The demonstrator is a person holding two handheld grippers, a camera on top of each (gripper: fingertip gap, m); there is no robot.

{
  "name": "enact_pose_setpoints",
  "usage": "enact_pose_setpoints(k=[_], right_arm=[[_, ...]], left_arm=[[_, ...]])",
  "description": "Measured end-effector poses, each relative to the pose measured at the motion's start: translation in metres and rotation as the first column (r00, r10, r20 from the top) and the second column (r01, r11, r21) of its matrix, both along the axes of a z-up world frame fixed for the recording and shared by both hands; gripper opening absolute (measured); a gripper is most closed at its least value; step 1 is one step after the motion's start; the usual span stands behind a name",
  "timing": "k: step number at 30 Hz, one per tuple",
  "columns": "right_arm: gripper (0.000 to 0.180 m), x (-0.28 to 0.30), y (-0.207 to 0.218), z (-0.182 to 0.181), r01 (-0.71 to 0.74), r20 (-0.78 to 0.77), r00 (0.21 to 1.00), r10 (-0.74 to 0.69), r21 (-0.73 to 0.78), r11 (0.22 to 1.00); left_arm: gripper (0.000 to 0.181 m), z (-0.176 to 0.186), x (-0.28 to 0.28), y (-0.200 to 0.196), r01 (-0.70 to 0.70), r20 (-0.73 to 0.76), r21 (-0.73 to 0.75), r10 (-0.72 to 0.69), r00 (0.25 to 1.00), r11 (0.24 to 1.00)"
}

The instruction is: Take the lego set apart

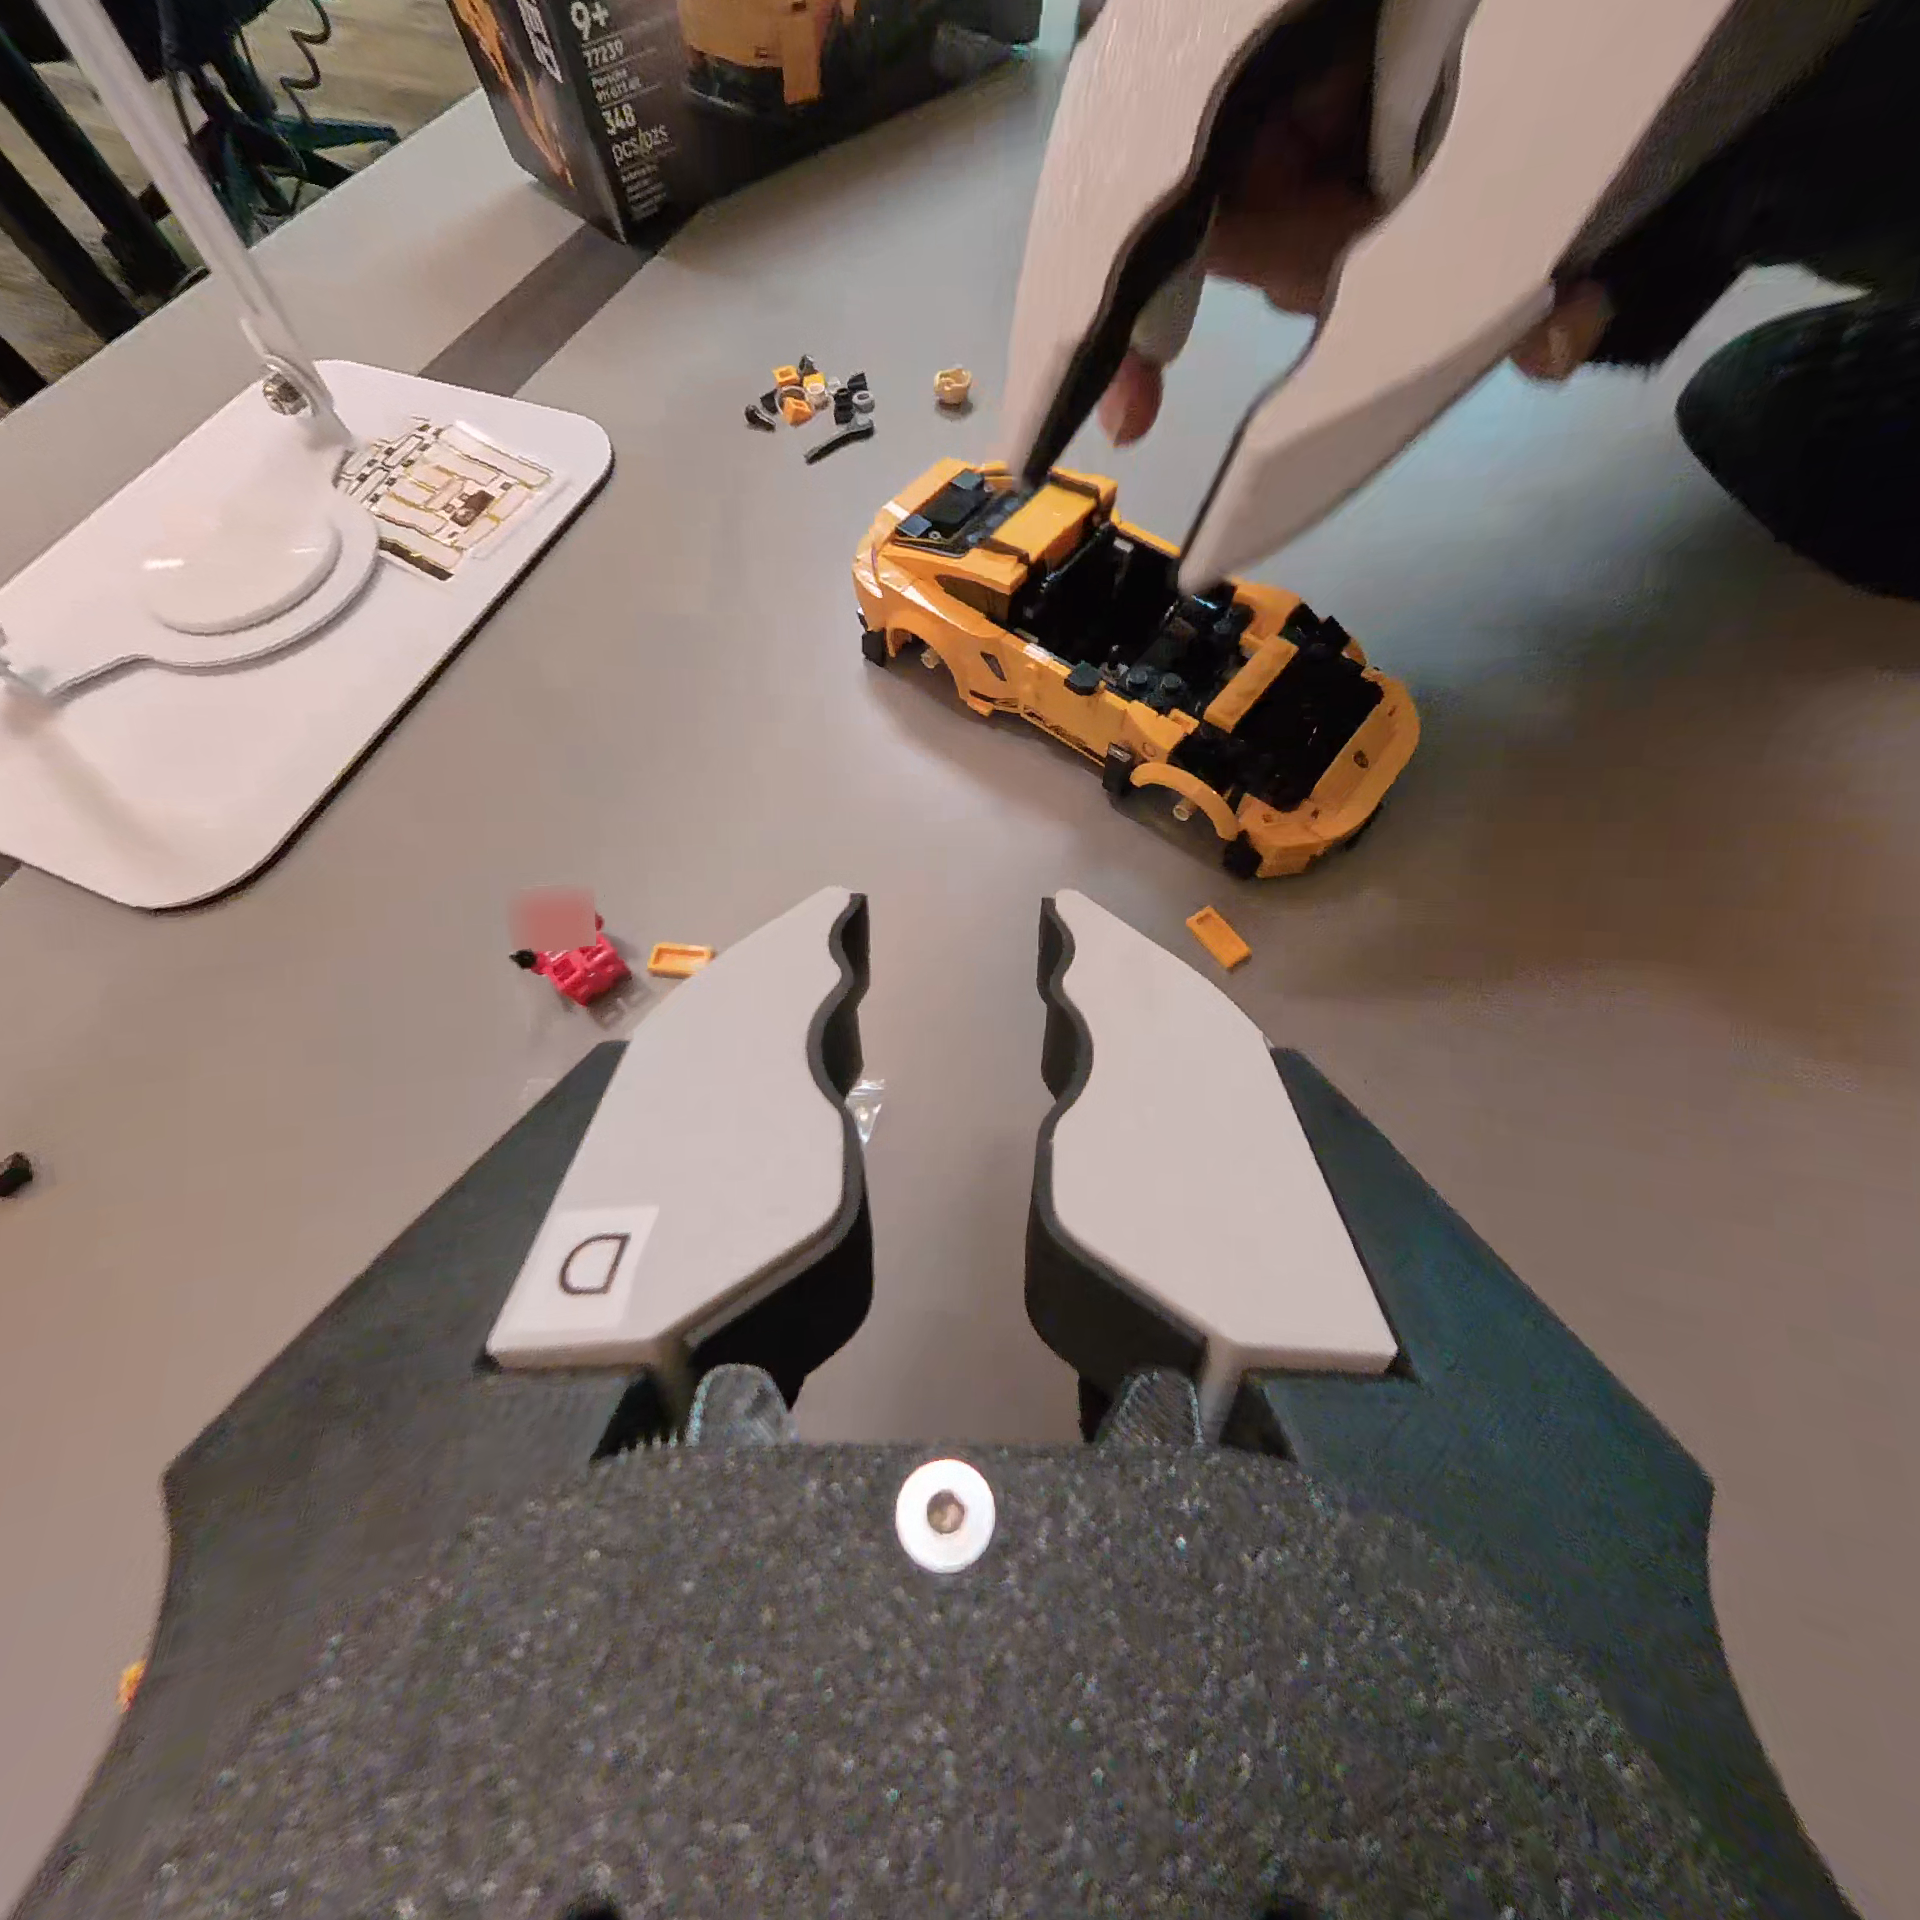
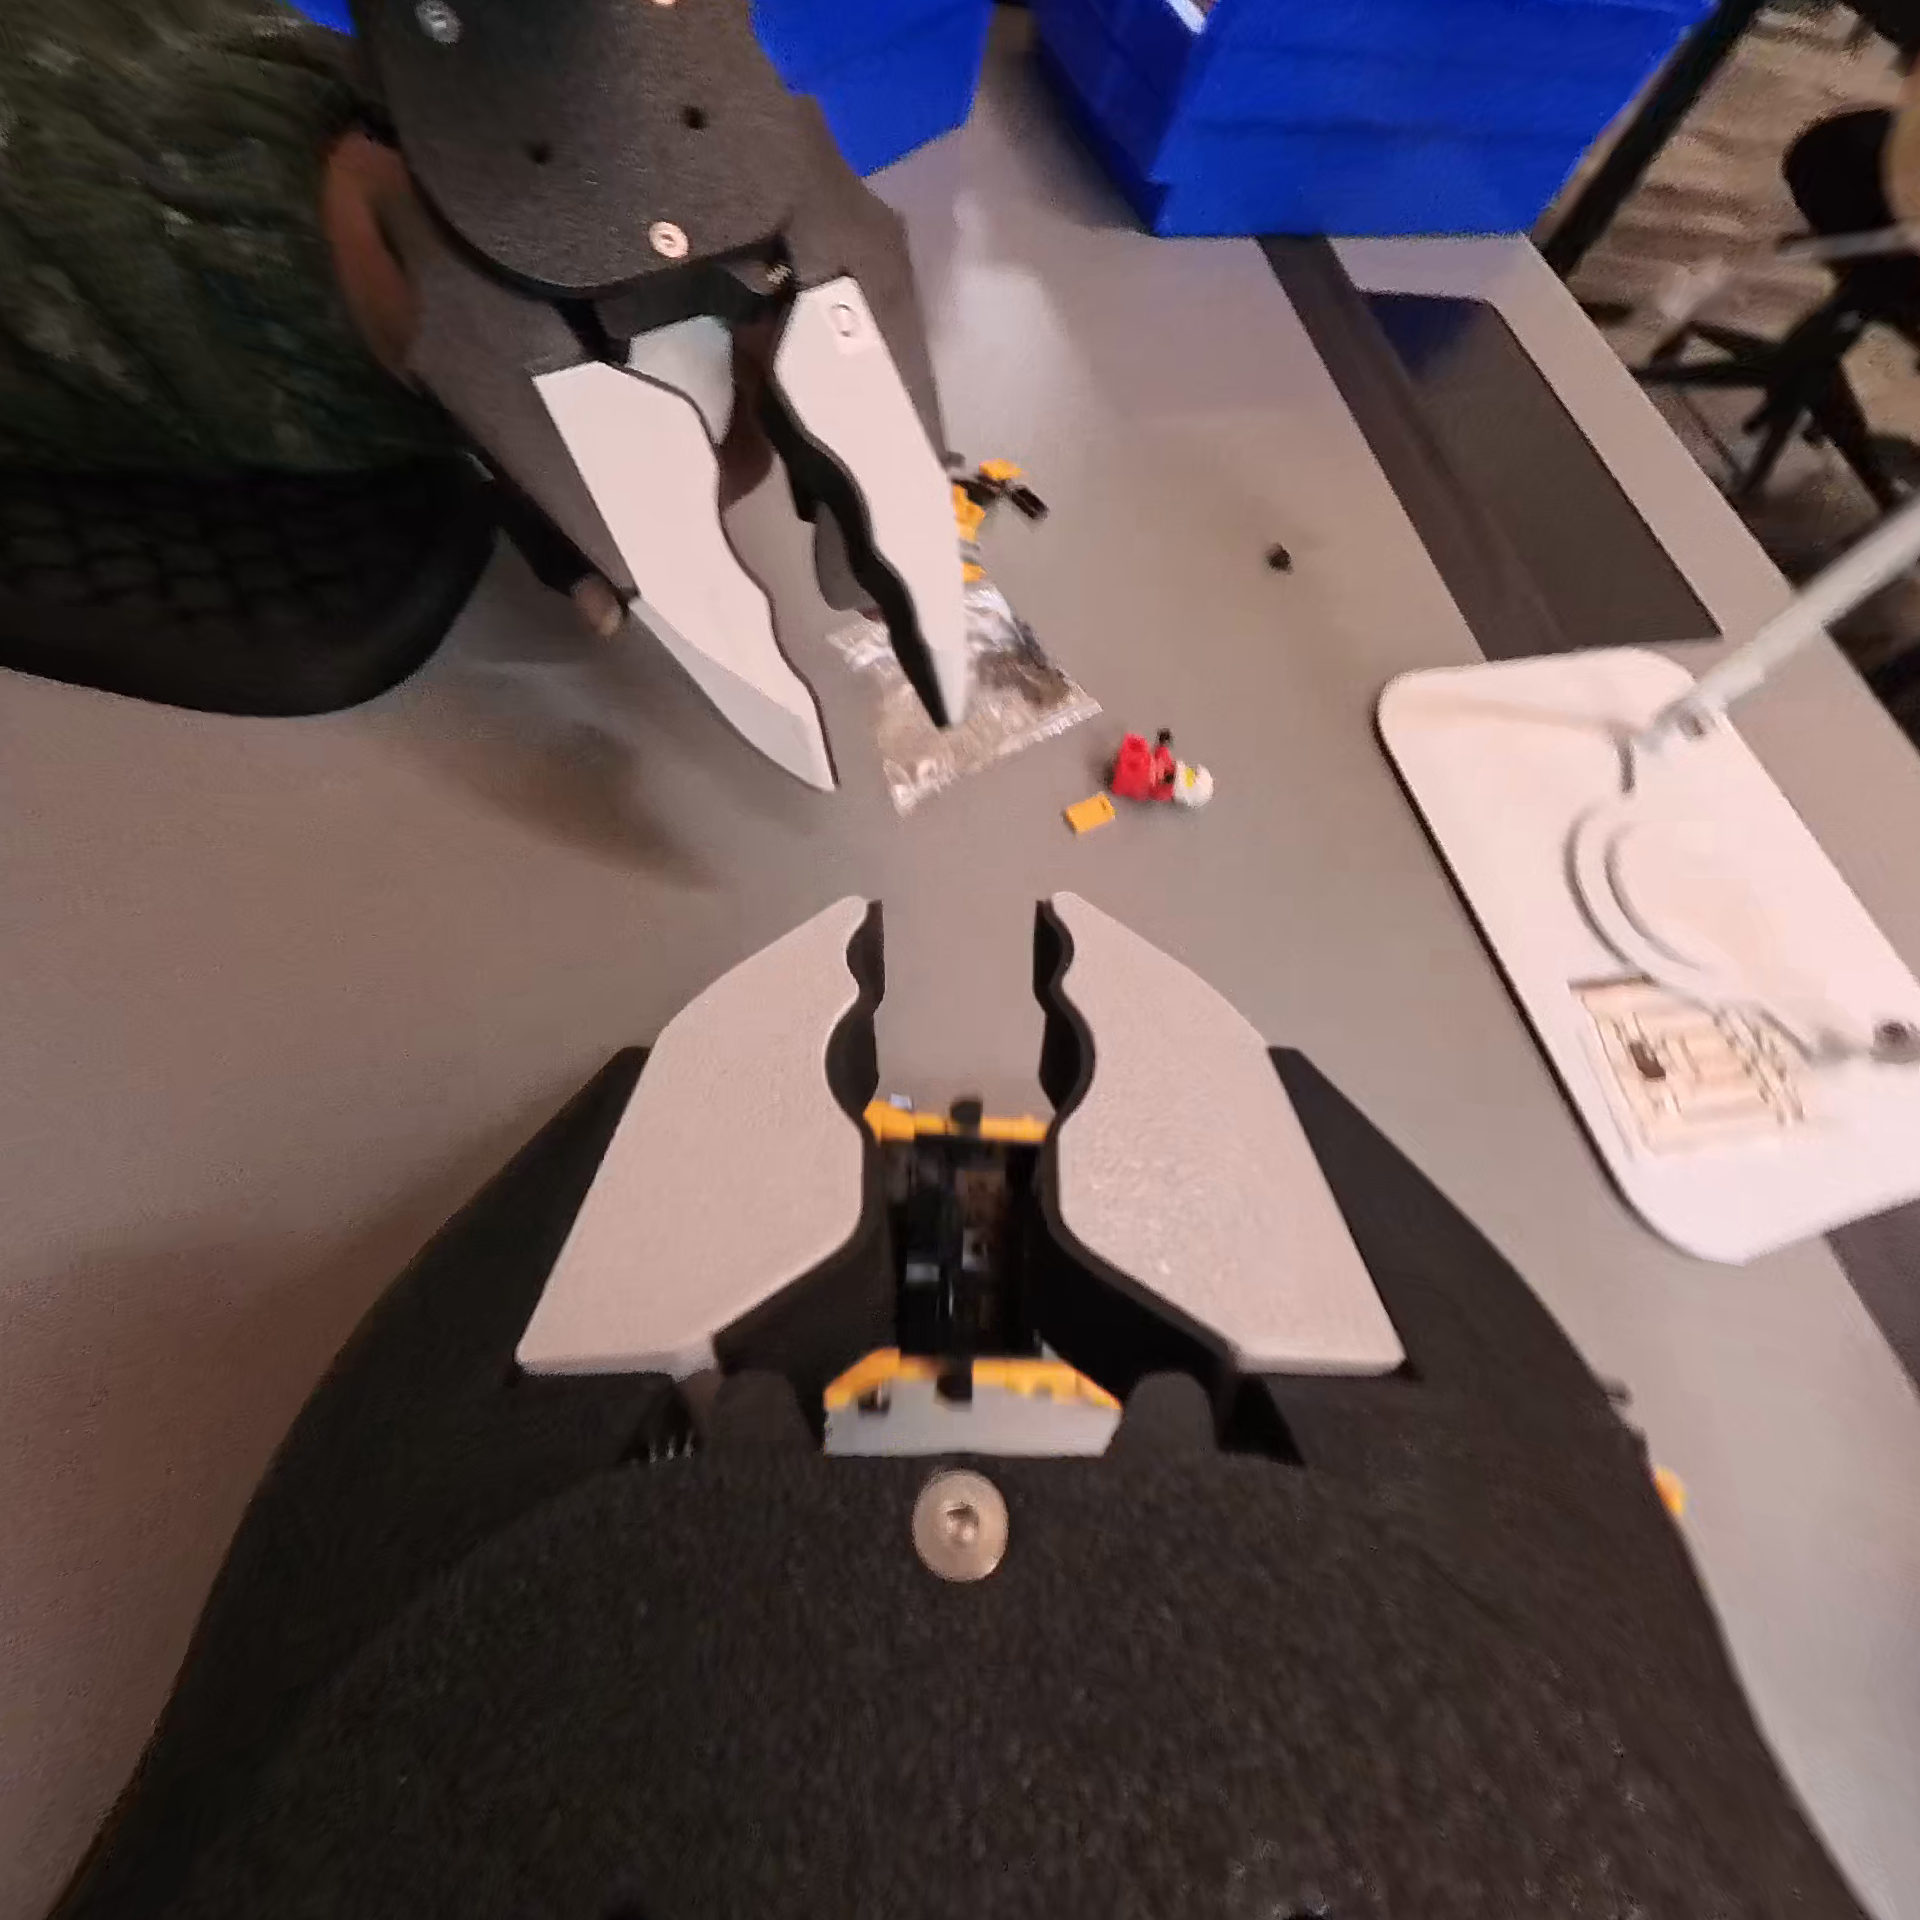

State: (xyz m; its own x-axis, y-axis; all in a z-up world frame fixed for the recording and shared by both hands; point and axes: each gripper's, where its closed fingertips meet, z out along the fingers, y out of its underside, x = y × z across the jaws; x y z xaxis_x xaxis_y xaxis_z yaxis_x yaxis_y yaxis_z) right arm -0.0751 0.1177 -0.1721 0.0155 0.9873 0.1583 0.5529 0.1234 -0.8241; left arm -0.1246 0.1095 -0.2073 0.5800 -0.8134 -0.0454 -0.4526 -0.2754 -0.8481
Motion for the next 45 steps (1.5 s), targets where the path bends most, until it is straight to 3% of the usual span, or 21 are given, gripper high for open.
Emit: enact_pose_setpoints(k=[6,17,21,23,27,30,35,39,45], right_arm=[[0.019,0.054,-0.002,-0.016,0.133,0.026,0.991,-0.132,-0.097,0.986],[0.020,0.071,-0.028,-0.046,0.103,0.041,0.994,-0.097,-0.161,0.982],[0.020,0.075,-0.006,-0.023,0.181,-0.115,0.974,-0.196,-0.127,0.975],[0.020,0.084,0.018,0.002,0.311,-0.275,0.904,-0.326,-0.099,0.945],[0.000,0.126,0.055,0.052,0.611,-0.573,0.632,-0.522,-0.047,0.790],[0.000,0.141,0.064,0.057,0.706,-0.604,0.561,-0.566,-0.008,0.708],[0.000,0.151,0.074,0.054,0.750,-0.596,0.509,-0.620,-0.045,0.660],[0.000,0.154,0.077,0.054,0.757,-0.596,0.498,-0.630,-0.055,0.651],[0.001,0.162,0.080,0.055,0.777,-0.604,0.476,-0.639,-0.051,0.627]], left_arm=[[0.025,-0.014,0.023,-0.010,0.077,-0.036,-0.007,-0.078,0.996,0.997],[0.024,-0.023,0.074,-0.028,0.233,-0.002,-0.003,-0.233,0.972,0.972],[0.023,-0.021,0.078,-0.025,0.240,0.010,0.008,-0.240,0.971,0.971],[0.021,-0.018,0.077,-0.020,0.215,0.017,0.024,-0.215,0.976,0.976],[0.005,-0.009,0.070,-0.011,0.140,0.045,0.056,-0.142,0.989,0.989],[0.000,0.003,0.062,-0.001,0.060,0.085,0.107,-0.069,0.994,0.992],[0.000,0.048,0.029,0.037,-0.211,0.221,0.265,0.153,0.963,0.941],[0.000,0.094,-0.016,0.088,-0.437,0.296,0.362,0.343,0.891,0.823],[0.000,0.174,-0.084,0.169,-0.667,0.448,0.410,0.500,0.741,0.622]])
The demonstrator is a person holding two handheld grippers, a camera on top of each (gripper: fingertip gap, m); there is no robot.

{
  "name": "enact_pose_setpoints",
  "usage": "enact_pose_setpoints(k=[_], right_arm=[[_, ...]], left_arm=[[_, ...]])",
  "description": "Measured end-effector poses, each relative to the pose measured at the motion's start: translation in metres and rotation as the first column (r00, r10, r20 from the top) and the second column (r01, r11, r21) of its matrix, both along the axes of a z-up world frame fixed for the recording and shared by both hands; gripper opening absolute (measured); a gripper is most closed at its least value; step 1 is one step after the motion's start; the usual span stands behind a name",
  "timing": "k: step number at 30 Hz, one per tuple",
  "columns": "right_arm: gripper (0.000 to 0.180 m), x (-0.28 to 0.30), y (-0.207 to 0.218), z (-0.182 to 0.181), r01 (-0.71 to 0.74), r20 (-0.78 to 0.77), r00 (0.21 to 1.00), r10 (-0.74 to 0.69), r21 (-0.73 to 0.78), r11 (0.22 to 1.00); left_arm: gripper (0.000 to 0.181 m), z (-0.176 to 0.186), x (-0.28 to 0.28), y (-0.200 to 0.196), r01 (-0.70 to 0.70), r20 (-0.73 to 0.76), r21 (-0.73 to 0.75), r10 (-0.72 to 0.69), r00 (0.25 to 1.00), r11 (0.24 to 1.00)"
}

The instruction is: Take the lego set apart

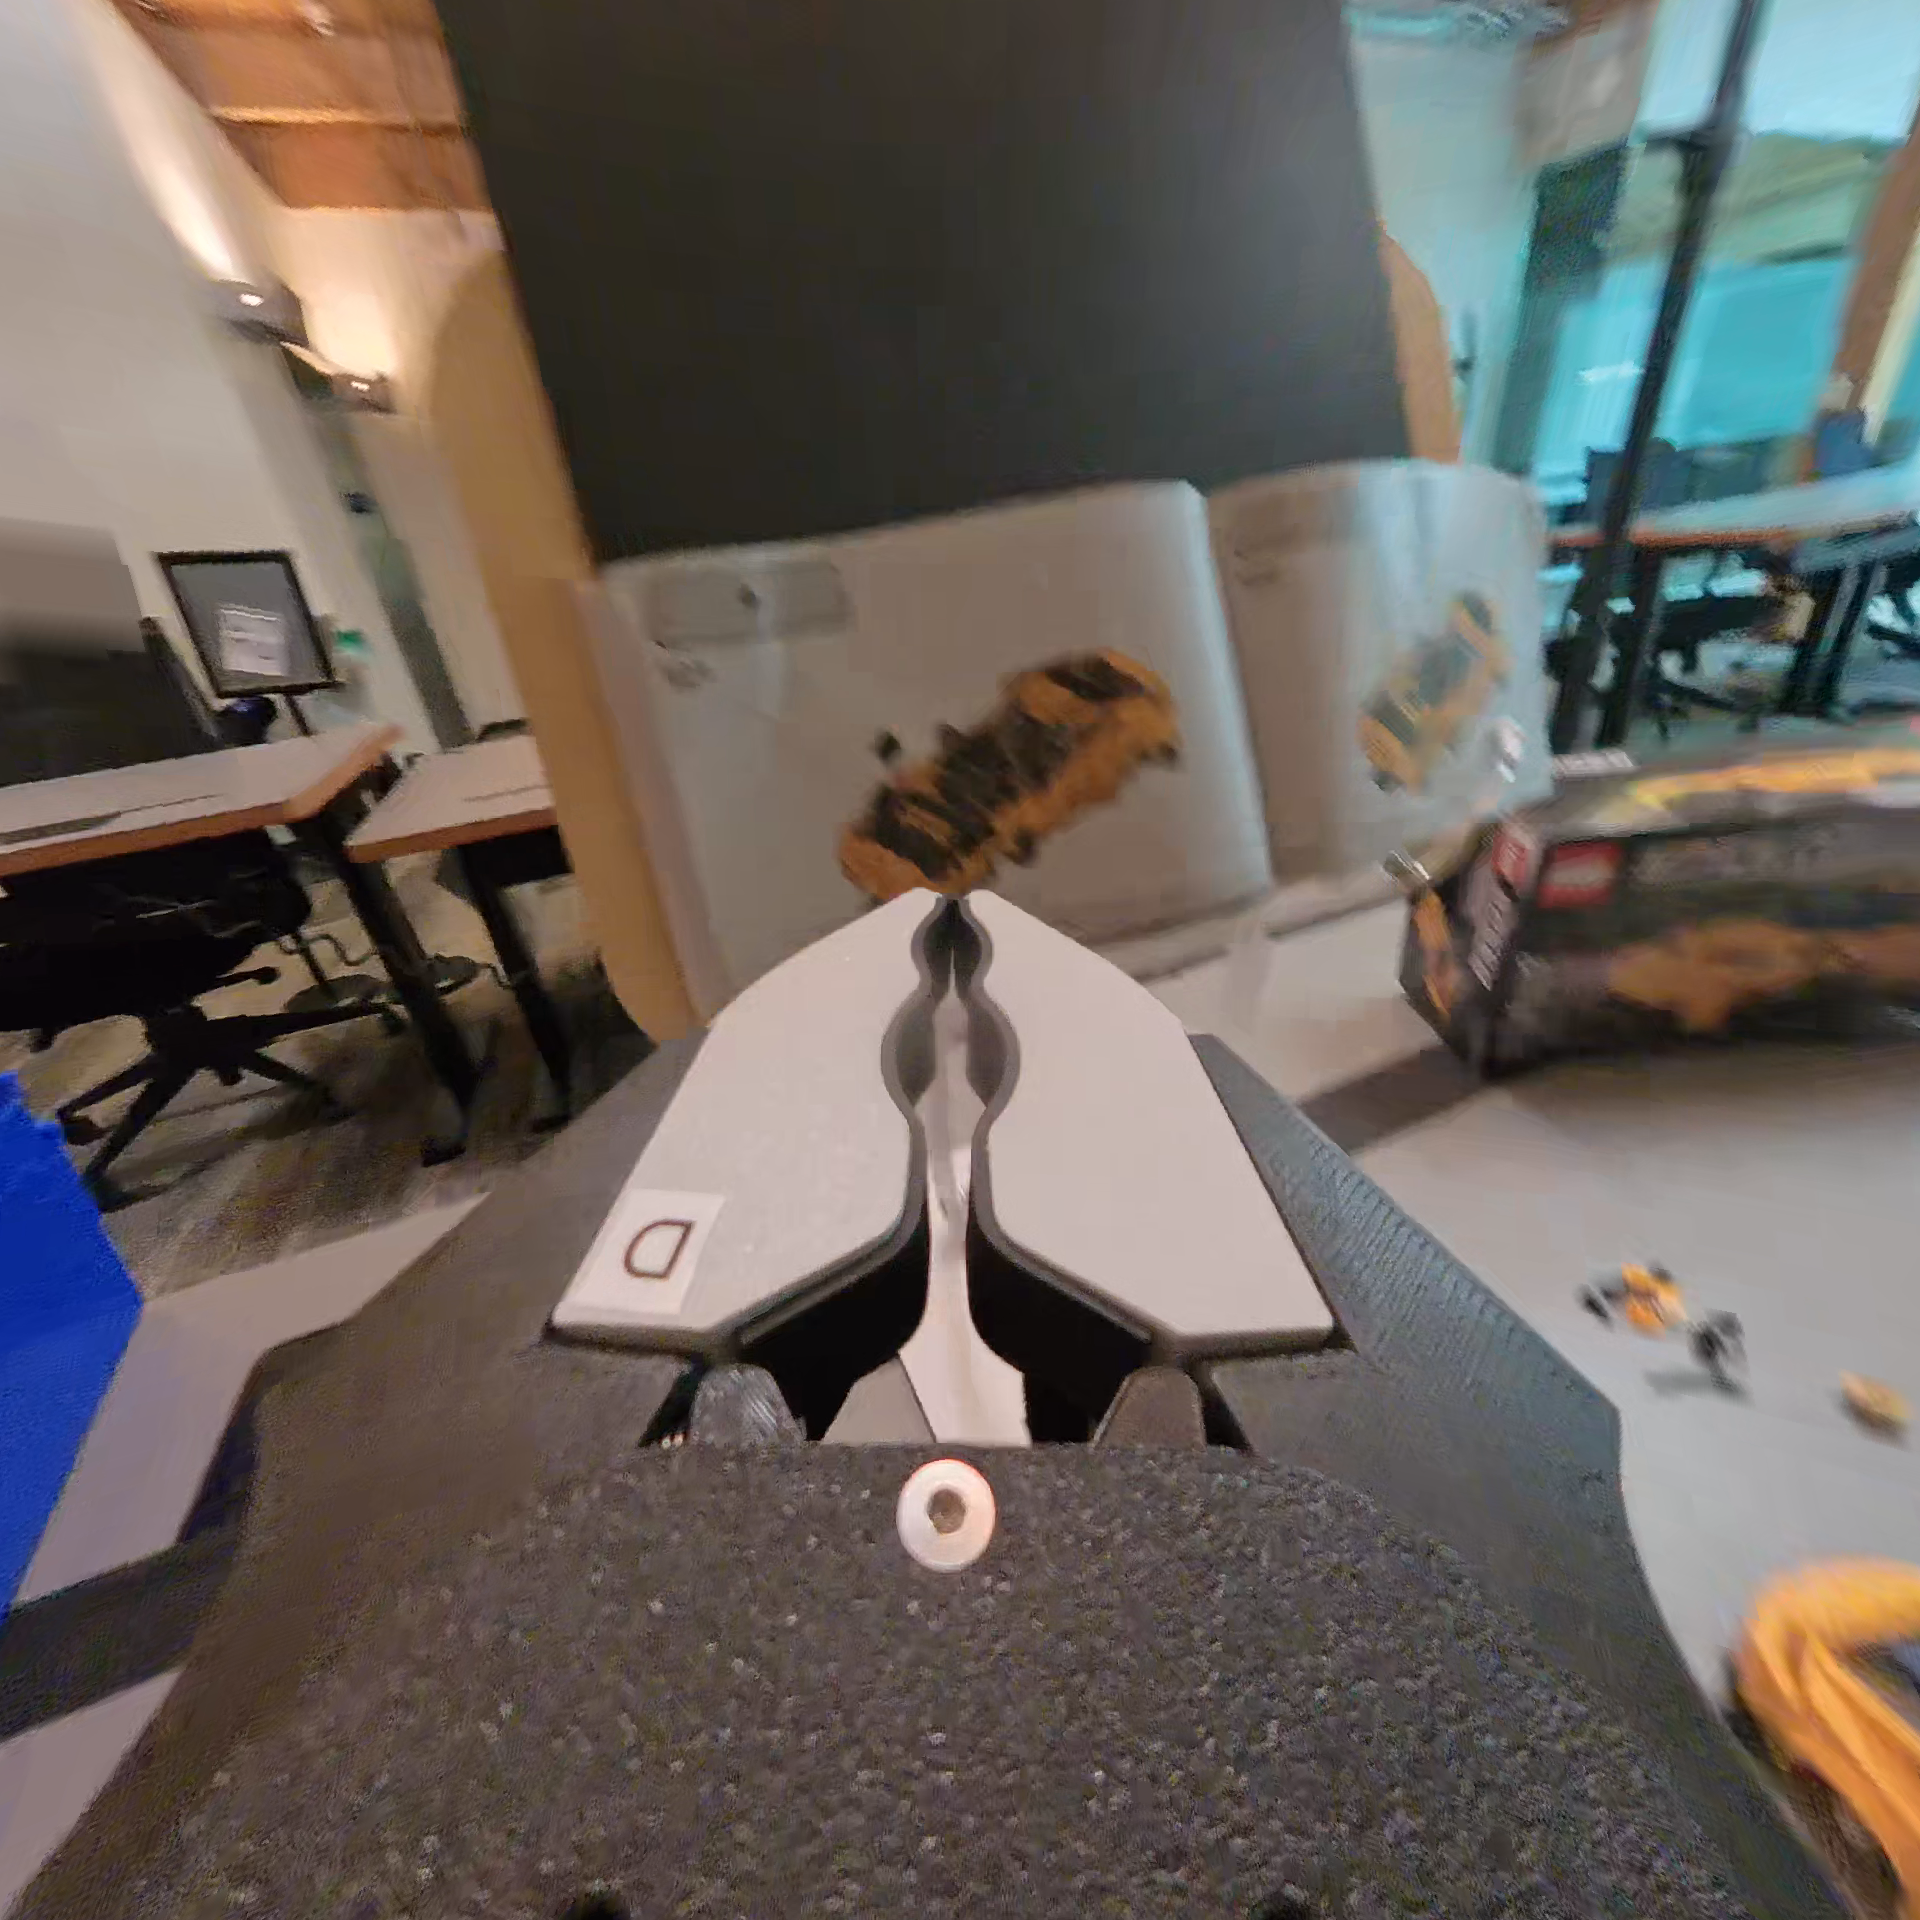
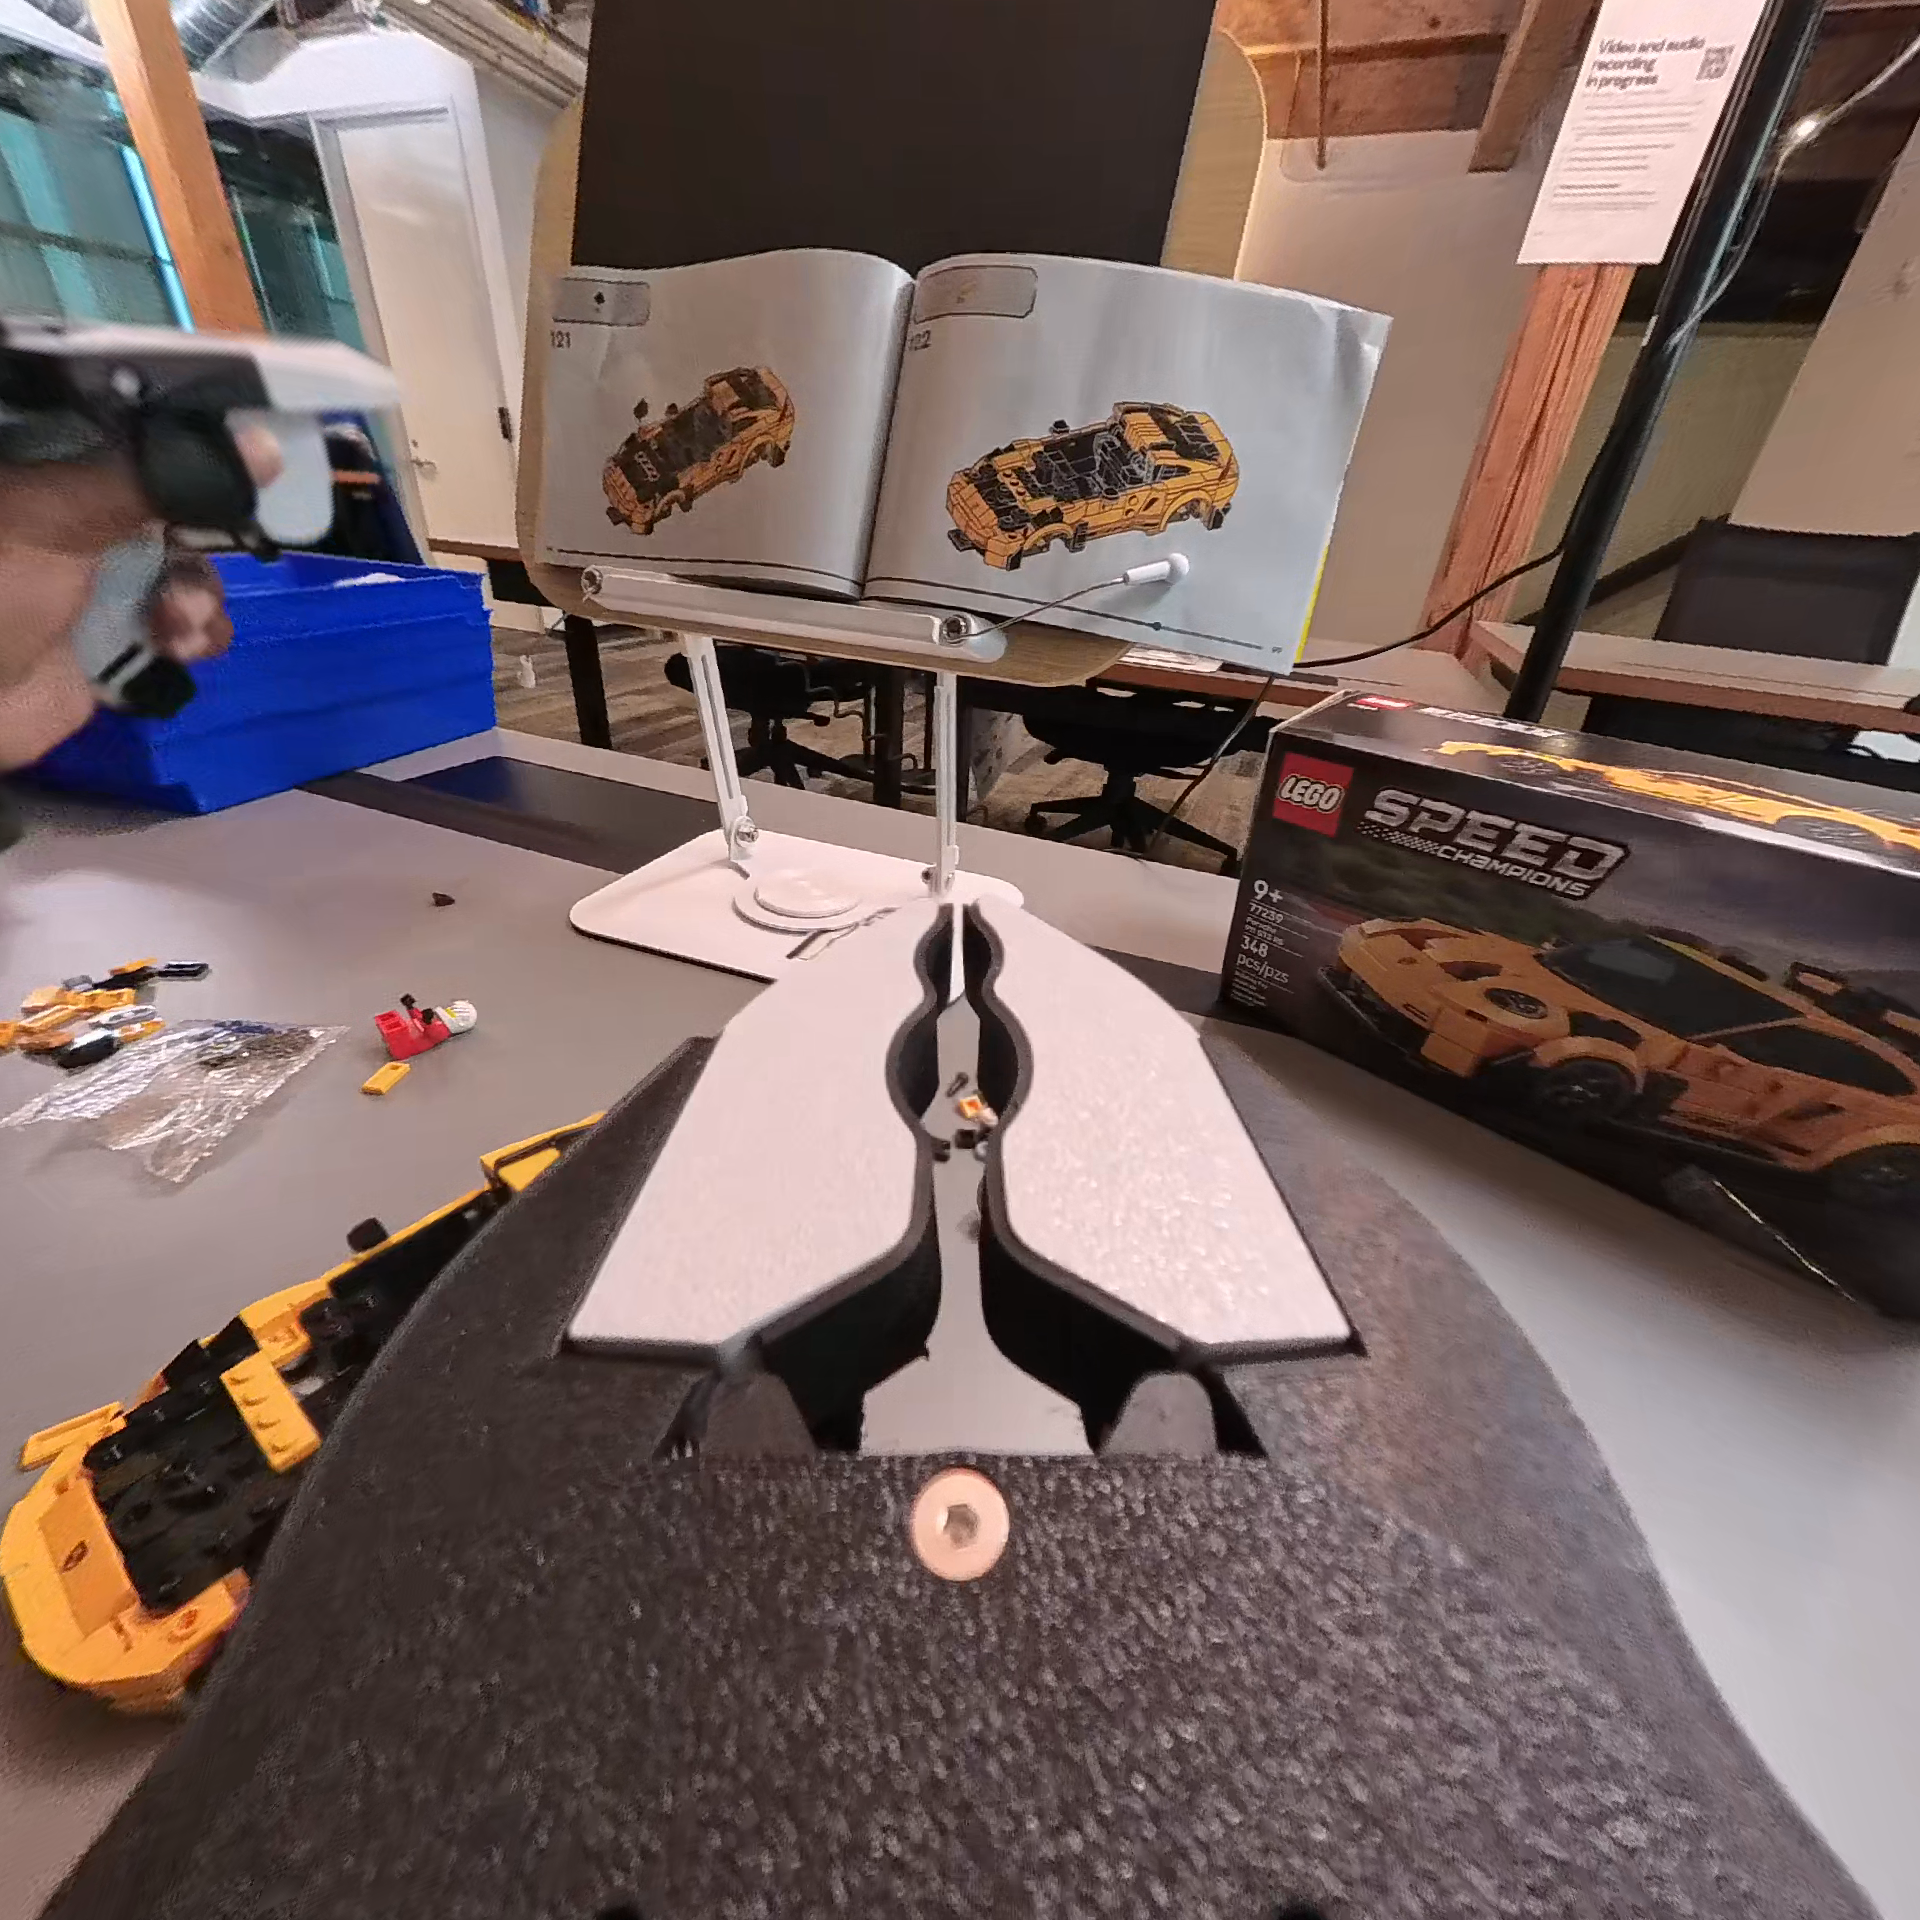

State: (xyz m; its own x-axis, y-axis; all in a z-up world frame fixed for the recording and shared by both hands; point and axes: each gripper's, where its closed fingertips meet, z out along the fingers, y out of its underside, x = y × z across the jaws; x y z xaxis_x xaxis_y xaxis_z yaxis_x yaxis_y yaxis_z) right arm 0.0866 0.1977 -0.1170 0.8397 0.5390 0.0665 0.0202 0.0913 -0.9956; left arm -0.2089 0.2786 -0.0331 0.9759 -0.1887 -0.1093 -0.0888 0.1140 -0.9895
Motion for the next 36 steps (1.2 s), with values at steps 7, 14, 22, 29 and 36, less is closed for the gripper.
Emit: enact_pose_setpoints(k=[7,14,22,29,36], right_arm=[[0.004,0.004,0.008,-0.008,0.016,0.007,1.000,-0.016,-0.021,1.000],[0.006,0.002,0.012,-0.015,0.007,0.021,1.000,-0.006,-0.040,0.999],[0.007,0.000,0.013,-0.020,-0.004,0.028,1.000,0.006,-0.056,0.998],[0.007,-0.002,0.012,-0.022,-0.013,0.033,0.999,0.015,-0.060,0.998],[0.007,-0.003,0.013,-0.024,-0.018,0.041,0.999,0.021,-0.070,0.997]], left_arm=[[0.000,0.016,-0.017,0.062,-0.062,0.032,0.002,0.062,0.998,0.998],[0.000,0.005,-0.005,0.085,-0.038,0.017,-0.040,0.038,0.999,0.998],[0.000,0.002,-0.005,0.092,-0.033,0.014,-0.048,0.034,0.999,0.998],[0.000,0.016,-0.012,0.093,-0.058,0.005,-0.008,0.059,0.998,0.998],[0.000,0.043,-0.028,0.105,-0.118,-0.036,0.019,0.119,0.992,0.993]])
